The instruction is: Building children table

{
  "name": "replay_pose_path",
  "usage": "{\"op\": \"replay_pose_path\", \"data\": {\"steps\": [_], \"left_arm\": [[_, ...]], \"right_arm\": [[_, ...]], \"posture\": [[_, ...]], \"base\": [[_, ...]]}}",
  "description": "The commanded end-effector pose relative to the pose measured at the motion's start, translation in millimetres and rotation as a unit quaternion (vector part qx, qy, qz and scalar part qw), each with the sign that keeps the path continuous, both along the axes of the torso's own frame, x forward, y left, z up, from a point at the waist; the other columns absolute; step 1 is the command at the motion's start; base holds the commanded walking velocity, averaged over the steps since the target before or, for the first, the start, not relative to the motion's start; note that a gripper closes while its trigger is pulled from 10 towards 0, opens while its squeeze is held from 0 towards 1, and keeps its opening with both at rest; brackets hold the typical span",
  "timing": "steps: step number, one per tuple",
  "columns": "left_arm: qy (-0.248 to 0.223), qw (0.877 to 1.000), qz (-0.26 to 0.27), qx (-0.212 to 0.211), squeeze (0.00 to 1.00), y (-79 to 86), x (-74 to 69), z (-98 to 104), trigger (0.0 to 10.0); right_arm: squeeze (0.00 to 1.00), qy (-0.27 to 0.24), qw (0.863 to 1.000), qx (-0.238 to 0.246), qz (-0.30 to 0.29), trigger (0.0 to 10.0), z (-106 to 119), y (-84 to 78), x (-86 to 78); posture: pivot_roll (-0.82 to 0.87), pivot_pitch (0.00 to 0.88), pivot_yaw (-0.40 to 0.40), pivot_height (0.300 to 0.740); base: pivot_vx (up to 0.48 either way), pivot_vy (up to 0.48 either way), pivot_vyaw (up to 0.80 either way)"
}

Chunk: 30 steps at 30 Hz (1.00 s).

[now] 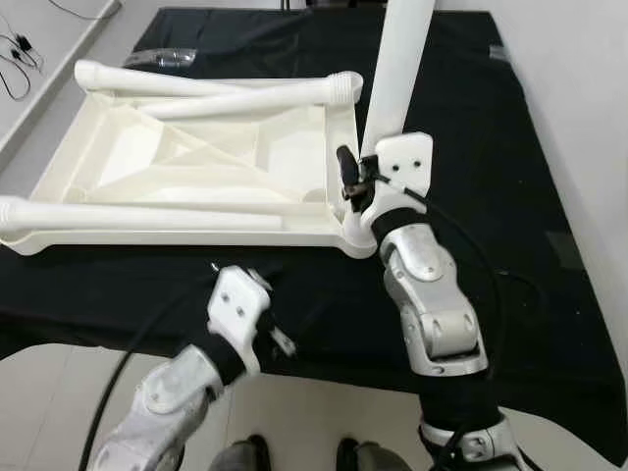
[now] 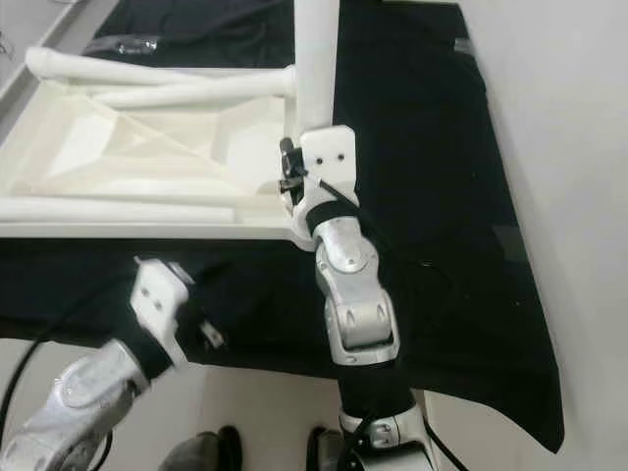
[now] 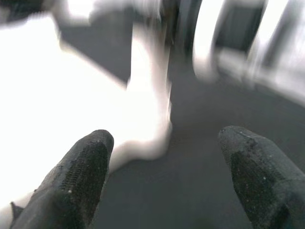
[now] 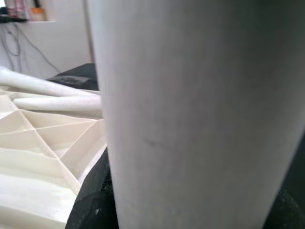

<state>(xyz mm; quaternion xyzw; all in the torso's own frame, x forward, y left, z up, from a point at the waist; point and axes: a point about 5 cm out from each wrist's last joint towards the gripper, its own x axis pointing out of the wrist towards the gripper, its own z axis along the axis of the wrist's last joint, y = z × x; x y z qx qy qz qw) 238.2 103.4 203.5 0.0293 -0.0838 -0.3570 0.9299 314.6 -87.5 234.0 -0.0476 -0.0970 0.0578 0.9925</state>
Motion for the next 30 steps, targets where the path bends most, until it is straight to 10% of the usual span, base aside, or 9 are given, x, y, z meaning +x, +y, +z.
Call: {"op": "replay_pose_path", "data": {"steps": [1,6,7,10,11,16,17,19,30], "left_arm": [[-0.01,1.0,-0.001,-0.012,0.0,4.6,-1.3,9,10.0],[-0.087,0.995,-0.016,-0.053,0.0,13.3,18.8,68,10.0],[-0.112,0.99,-0.038,-0.074,0.27,14.2,25.7,94,10.0],[-0.127,0.987,-0.054,-0.088,0.27,14.5,29.2,111,10.0],[-0.127,0.983,-0.084,-0.101,1.0,11.0,35.2,125,10.0],[-0.118,0.978,-0.134,-0.108,1.0,-1.1,51.4,143,10.0],[-0.109,0.977,-0.146,-0.112,0.8,-5.0,56.5,147,10.0],[-0.083,0.974,-0.177,-0.109,0.0,-14.3,67.3,152,10.0],[0.047,0.958,-0.275,-0.061,0.0,-50.2,91.4,123,10.0]], "right_arm": [[0.0,0.134,0.99,-0.027,-0.033,10.0,-51,-6.9,-0.8],[0.0,0.141,0.989,-0.026,-0.027,10.0,-55,-3.4,-1.3],[0.0,0.143,0.989,-0.025,-0.023,10.0,-57,-1.3,-1.9],[0.0,0.145,0.989,-0.025,-0.019,10.0,-58,0.3,-1.9],[0.0,0.145,0.989,-0.023,-0.014,10.0,-58,2.4,-2.7],[0.0,0.144,0.989,-0.019,-0.006,10.0,-58,6.9,-3.5],[0.0,0.144,0.989,-0.019,-0.006,10.0,-57,8.2,-4.1],[0.0,0.145,0.989,-0.018,-0.002,10.0,-56,11.4,-5.2],[0.0,0.14,0.99,-0.01,0.023,10.0,-53,26.8,-10.4]], "posture": [[0.1,0.157,-0.011,0.74],[0.09,0.136,0.004,0.74],[0.09,0.129,0.01,0.74],[0.08,0.128,0.011,0.74],[0.08,0.123,0.014,0.74],[0.07,0.116,0.023,0.74],[0.07,0.116,0.029,0.74],[0.07,0.115,0.036,0.74],[0.05,0.127,0.057,0.74]], "base": [[0.0,0.0,0.0],[0.0,0.0,0.0],[0.0,0.0,0.0],[0.0,0.0,0.0],[0.0,0.0,0.0],[0.0,0.0,0.0],[0.0,0.0,0.0],[0.0,0.0,0.0],[0.0,0.0,0.0]]}}
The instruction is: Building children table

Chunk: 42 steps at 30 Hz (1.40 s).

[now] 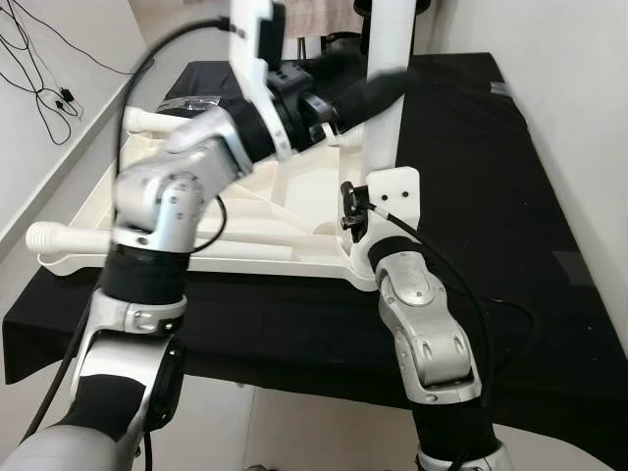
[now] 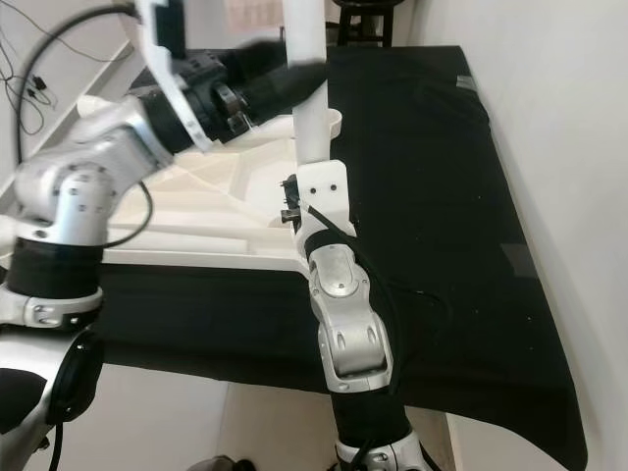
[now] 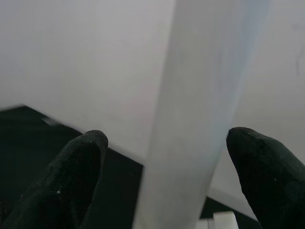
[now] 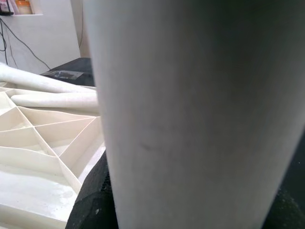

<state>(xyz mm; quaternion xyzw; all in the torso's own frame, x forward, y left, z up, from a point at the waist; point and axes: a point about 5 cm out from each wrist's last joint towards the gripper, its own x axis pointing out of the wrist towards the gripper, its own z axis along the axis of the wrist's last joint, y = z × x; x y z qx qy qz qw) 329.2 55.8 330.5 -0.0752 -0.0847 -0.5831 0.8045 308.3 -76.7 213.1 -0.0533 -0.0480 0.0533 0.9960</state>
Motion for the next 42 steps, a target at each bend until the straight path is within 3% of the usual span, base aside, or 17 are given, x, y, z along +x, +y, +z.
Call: {"op": "replay_pose_path", "data": {"steps": [1,5,7,8,9,10,17,26,27,29,30,35,38,39,42], "left_arm": [[0.009,1.0,-0.013,0.016,0.0,-2.6,0.5,-4,10.0],[0.004,0.999,-0.018,0.04,0.0,-4.9,1.5,-8,10.0],[-0.024,0.998,-0.019,0.063,0.0,-7.0,3.4,-5,10.0],[-0.037,0.997,-0.018,0.069,0.0,-8.0,4.5,-2,9.5],[-0.053,0.996,-0.013,0.07,0.0,-8.7,5.3,1,3.9],[-0.066,0.995,-0.008,0.069,0.0,-9.3,5.9,6,0.0],[-0.098,0.993,-0.007,0.069,0.0,-12.2,3.8,14,0.0],[-0.088,0.994,-0.034,0.061,0.0,-16.9,-4.2,10,0.0],[-0.082,0.994,-0.036,0.055,0.0,-17.1,-4.3,8,0.0],[-0.082,0.994,-0.036,0.055,0.0,-17.1,-4.3,8,0.0],[-0.078,0.995,-0.037,0.051,0.0,-17.2,-4.2,7,0.0],[-0.068,0.996,-0.037,0.037,0.0,-18.3,-4.3,4,0.0],[-0.062,0.997,-0.039,0.027,0.0,-19.2,-5.5,3,0.0],[-0.061,0.997,-0.038,0.024,0.0,-19.3,-5.6,4,0.0],[-0.06,0.997,-0.037,0.023,0.0,-19.3,-5.7,4,0.0]], "right_arm": [[0.0,0.092,0.995,0.0,0.03,10.0,-32,16.0,-4.2],[0.0,0.091,0.995,0.002,0.033,10.0,-31,17.5,-4.7],[0.0,0.09,0.995,0.004,0.036,10.0,-31,18.8,-5.1],[0.0,0.09,0.995,0.005,0.037,10.0,-31,19.5,-5.4],[0.0,0.09,0.995,0.005,0.039,10.0,-31,20.4,-5.8],[0.0,0.09,0.995,0.006,0.04,10.0,-31,21.4,-6.1],[0.0,0.091,0.995,0.006,0.043,10.0,-32,22.6,-6.4],[0.0,0.091,0.995,0.002,0.045,10.0,-32,21.7,-5.2],[0.72,0.084,0.995,0.008,0.055,10.0,-30,21.0,-4.9],[0.72,0.084,0.995,0.008,0.055,10.0,-30,21.0,-4.9],[1.0,0.076,0.995,0.015,0.069,10.0,-27,21.0,-4.6],[1.0,0.014,0.987,0.04,0.152,10.0,-5,14.9,2.6],[1.0,-0.022,0.967,0.018,0.252,10.0,12,0.5,8.4],[0.22,-0.026,0.959,0.005,0.281,10.0,14,-3.3,9.1],[0.22,-0.028,0.954,-0.003,0.297,10.0,15,-5.5,9.4]], "posture": [[0.05,0.127,0.057,0.74],[0.05,0.131,0.059,0.74],[0.06,0.133,0.063,0.74],[0.06,0.133,0.064,0.74],[0.06,0.133,0.064,0.74],[0.06,0.134,0.066,0.74],[0.06,0.133,0.063,0.74],[0.05,0.129,0.061,0.74],[0.05,0.128,0.062,0.74],[0.05,0.128,0.062,0.74],[0.05,0.128,0.062,0.74],[0.04,0.127,0.058,0.74],[0.04,0.127,0.05,0.74],[0.04,0.126,0.049,0.74],[0.04,0.126,0.049,0.74]], "base": [[0.0,0.0,0.0],[0.0,0.0,0.0],[0.0,0.0,0.0],[0.0,0.0,0.0],[0.0,0.0,0.0],[0.0,0.0,0.0],[0.0,0.0,0.0],[0.0,0.0,0.0],[0.0,0.0,0.0],[0.0,0.0,0.0],[0.0,0.0,0.0],[0.0,0.0,0.0],[0.0,0.0,0.0],[0.0,0.0,0.0],[0.0,0.0,0.0]]}}
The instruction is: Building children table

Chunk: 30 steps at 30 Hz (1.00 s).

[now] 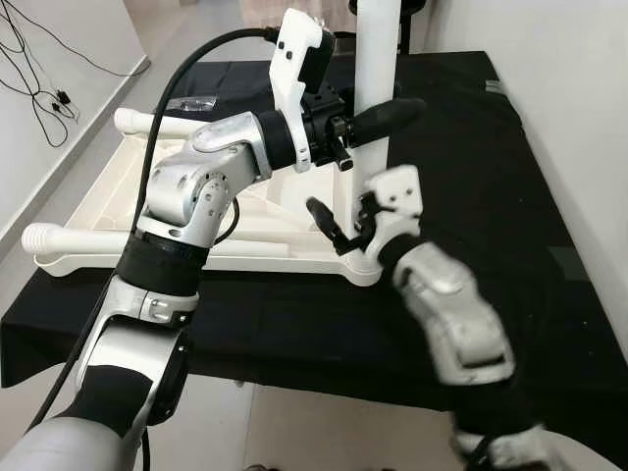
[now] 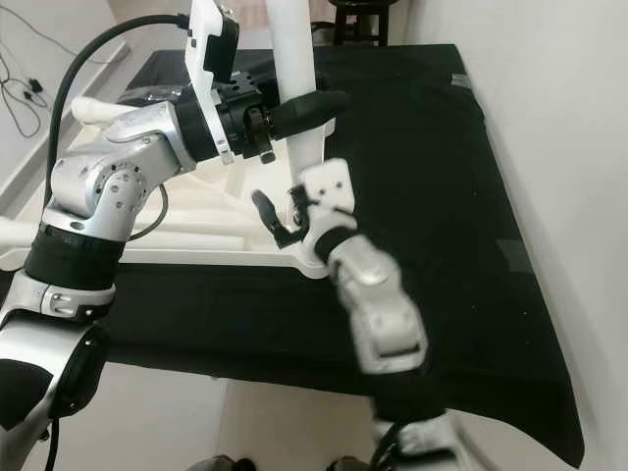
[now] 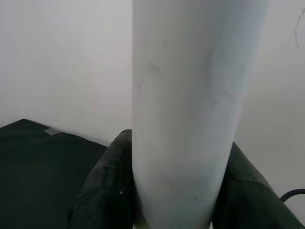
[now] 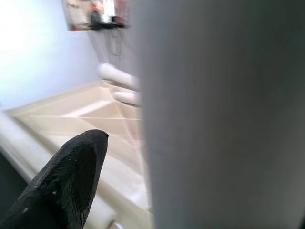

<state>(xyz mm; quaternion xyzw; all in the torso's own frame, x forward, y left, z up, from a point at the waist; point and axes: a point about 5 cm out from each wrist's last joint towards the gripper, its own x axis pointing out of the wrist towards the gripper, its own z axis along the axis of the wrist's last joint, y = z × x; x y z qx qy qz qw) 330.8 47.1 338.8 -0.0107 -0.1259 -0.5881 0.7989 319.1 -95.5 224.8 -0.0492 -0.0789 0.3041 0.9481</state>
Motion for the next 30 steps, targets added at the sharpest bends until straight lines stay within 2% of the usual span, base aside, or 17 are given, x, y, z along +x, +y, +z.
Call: {"op": "replay_pose_path", "data": {"steps": [1,4,6,11,12,13,17,29,30], "left_arm": [[0.013,0.999,-0.038,-0.003,0.0,-10.7,-7.5,-5,0.0],[0.014,0.999,-0.037,-0.003,0.0,-10.7,-7.7,-5,0.0],[0.017,0.999,-0.036,-0.004,0.0,-10.6,-7.6,-7,0.0],[0.02,0.999,-0.032,-0.006,0.0,-10.2,-7.0,-8,0.0],[0.021,0.999,-0.03,-0.007,0.0,-9.8,-6.6,-8,0.0],[0.024,0.999,-0.027,-0.009,0.0,-9.1,-6.1,-9,0.0],[0.026,0.999,-0.022,-0.012,0.0,-7.4,-5.5,-9,0.0],[0.028,0.999,-0.011,-0.021,0.0,-5.9,-4.4,-11,0.0],[0.031,0.999,0.0,-0.025,1.0,-4.9,-2.8,-11,10.0]], "right_arm": [[0.0,-0.008,0.998,-0.002,0.069,10.0,5,9.6,-0.1],[0.0,-0.005,0.996,-0.008,0.09,10.0,7,5.2,2.2],[0.0,0.006,0.987,-0.028,0.16,10.0,9,-4.7,7.8],[0.0,0.007,0.983,-0.042,0.179,10.0,8,-7.5,10.0],[0.0,0.01,0.981,-0.043,0.188,2.8,8,-9.0,11.8],[0.0,0.015,0.979,-0.04,0.198,0.0,8,-10.8,13.8],[0.0,0.024,0.972,-0.042,0.23,0.0,7,-15.1,18.3],[0.0,0.036,0.964,-0.055,0.259,0.0,-6,-13.0,24.1],[0.0,0.04,0.965,-0.051,0.253,0.0,-9,-12.0,24.3]], "posture": [[0.04,0.127,0.049,0.74],[0.04,0.126,0.046,0.74],[0.05,0.127,0.042,0.74],[0.05,0.13,0.038,0.74],[0.05,0.131,0.035,0.74],[0.05,0.135,0.031,0.74],[0.05,0.141,0.025,0.74],[0.04,0.146,0.011,0.74],[0.04,0.146,0.011,0.74]], "base": [[0.0,0.0,0.0],[0.0,0.0,0.0],[0.0,0.0,0.0],[0.0,0.0,0.0],[0.0,0.0,0.0],[0.0,0.0,0.0],[0.0,0.0,0.0],[0.0,0.0,0.0],[0.0,0.0,0.0]]}}
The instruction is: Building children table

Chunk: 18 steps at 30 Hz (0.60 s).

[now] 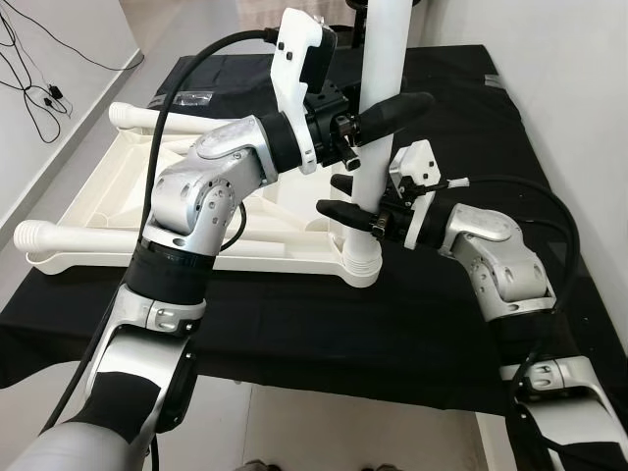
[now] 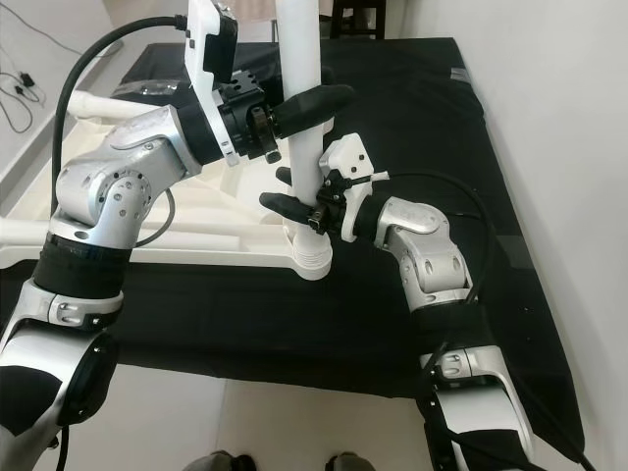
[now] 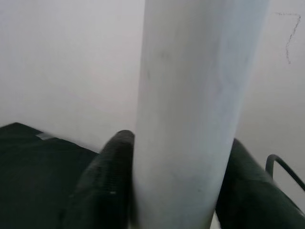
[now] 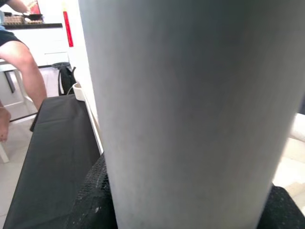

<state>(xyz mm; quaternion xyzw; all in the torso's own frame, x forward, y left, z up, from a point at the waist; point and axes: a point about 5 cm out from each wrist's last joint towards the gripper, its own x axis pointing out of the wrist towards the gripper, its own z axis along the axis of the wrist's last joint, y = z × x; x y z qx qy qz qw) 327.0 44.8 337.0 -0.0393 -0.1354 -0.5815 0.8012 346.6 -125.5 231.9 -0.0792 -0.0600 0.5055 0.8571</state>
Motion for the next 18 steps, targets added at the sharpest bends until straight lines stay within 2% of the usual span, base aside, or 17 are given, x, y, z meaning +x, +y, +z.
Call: {"op": "replay_pose_path", "data": {"steps": [1,3,4,6,7,8,9,10,11,12,13,15,16,18], "left_arm": [[0.021,1.0,-0.004,0.004,1.0,-2.6,0.9,-9,10.0],[0.024,1.0,0.003,0.002,1.0,-1.8,1.9,-10,10.0],[0.028,1.0,0.012,-0.001,0.76,-1.3,3.7,-9,10.0],[0.028,1.0,0.012,-0.001,0.76,-1.3,3.7,-9,10.0],[0.031,0.999,0.016,-0.002,0.0,-0.6,4.8,-9,10.0],[0.031,0.999,0.016,-0.002,0.0,-0.6,4.8,-9,10.0],[0.038,0.999,0.023,-0.009,0.0,1.3,5.9,-7,10.0],[0.038,0.999,0.023,-0.009,0.0,1.3,5.9,-7,10.0],[0.039,0.999,0.026,-0.009,0.0,1.0,6.7,-8,10.0],[0.039,0.999,0.026,-0.009,0.0,1.0,6.7,-8,10.0],[0.04,0.999,0.027,-0.009,0.0,2.2,7.3,-8,10.0],[0.04,0.999,0.027,-0.009,0.0,2.2,7.3,-8,10.0],[0.042,0.999,0.027,-0.009,0.0,3.2,7.5,-8,10.0],[0.041,0.999,0.03,-0.001,0.0,2.9,8.8,-10,10.0]], "right_arm": [[0.0,0.031,0.999,-0.003,0.037,0.0,-16,17.9,-3.1],[0.0,0.033,0.999,0.0,0.034,0.0,-18,18.3,-2.4],[0.0,0.036,0.999,0.0,0.025,0.0,-21,18.3,-2.5],[0.0,0.036,0.999,0.0,0.025,0.0,-21,18.3,-2.5],[0.0,0.045,0.999,-0.005,0.008,0.0,-26,18.5,-3.2],[0.0,0.045,0.999,-0.005,0.008,0.0,-26,18.5,-3.2],[0.0,0.114,0.947,-0.045,-0.298,0.0,-80,21.5,-17.4],[0.0,0.114,0.947,-0.045,-0.298,0.0,-80,21.5,-17.4],[0.0,0.136,0.934,-0.041,-0.327,0.0,-93,35.5,-37.6],[0.0,0.136,0.934,-0.041,-0.327,0.0,-93,35.5,-37.6],[0.0,0.151,0.934,-0.033,-0.323,0.0,-97,49.4,-50.2],[0.0,0.151,0.934,-0.033,-0.323,0.0,-97,49.4,-50.2],[0.0,0.156,0.941,-0.018,-0.299,0.0,-96,58.9,-53.4],[0.0,0.153,0.943,-0.008,-0.297,0.0,-93,60.8,-48.8]], "posture": [[0.04,0.146,0.011,0.74],[0.04,0.146,0.011,0.74],[0.04,0.149,0.009,0.74],[0.04,0.149,0.009,0.74],[0.04,0.15,0.007,0.74],[0.04,0.15,0.007,0.74],[0.03,0.163,-0.03,0.74],[0.03,0.163,-0.03,0.74],[0.05,0.172,-0.02,0.74],[0.05,0.172,-0.02,0.74],[0.03,0.154,-0.005,0.74],[0.03,0.154,-0.005,0.74],[0.02,0.15,0.002,0.74],[0.03,0.146,0.007,0.74]], "base": [[0.0,0.0,0.0],[0.0,0.0,0.0],[0.0,0.0,0.0],[0.0,0.0,0.0],[0.0,0.0,0.0],[0.0,0.0,0.0],[0.0,0.0,0.0],[0.0,0.0,0.0],[0.0,0.0,0.0],[0.0,0.0,0.0],[0.0,0.0,0.0],[0.0,0.0,0.0],[0.0,0.0,0.0],[0.0,0.0,0.0]]}}
